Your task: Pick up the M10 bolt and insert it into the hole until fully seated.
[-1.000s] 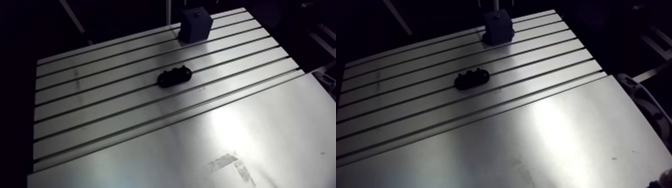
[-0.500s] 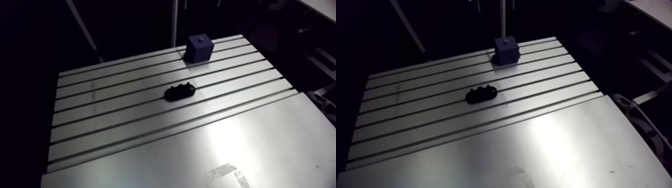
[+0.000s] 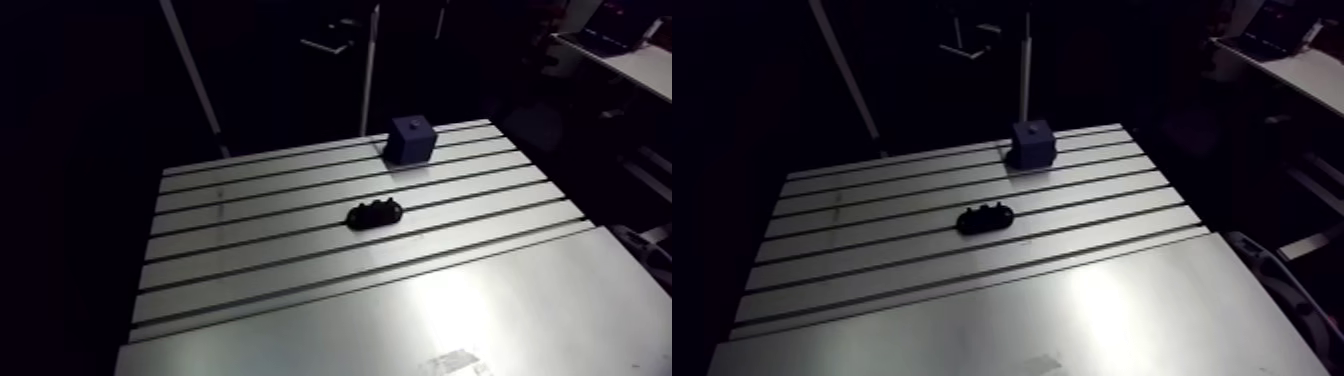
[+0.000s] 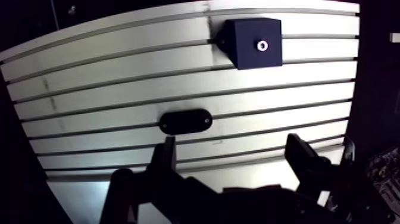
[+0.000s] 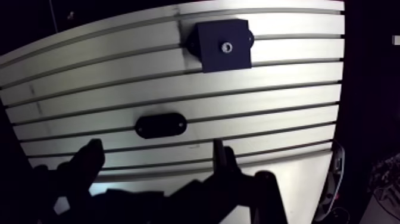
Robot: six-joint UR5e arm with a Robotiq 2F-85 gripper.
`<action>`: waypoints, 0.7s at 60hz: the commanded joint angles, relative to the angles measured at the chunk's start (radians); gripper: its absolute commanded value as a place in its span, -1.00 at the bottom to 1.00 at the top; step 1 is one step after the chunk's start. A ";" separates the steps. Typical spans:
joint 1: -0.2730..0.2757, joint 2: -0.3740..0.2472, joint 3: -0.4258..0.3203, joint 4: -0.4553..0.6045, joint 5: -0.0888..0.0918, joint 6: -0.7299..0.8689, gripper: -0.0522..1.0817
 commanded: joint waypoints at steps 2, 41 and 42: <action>0.107 -0.183 0.095 0.046 -0.007 -0.012 -0.90; 0.105 -0.287 0.191 0.050 0.008 -0.070 -0.89; 0.105 -0.287 0.195 0.050 0.008 -0.070 -0.89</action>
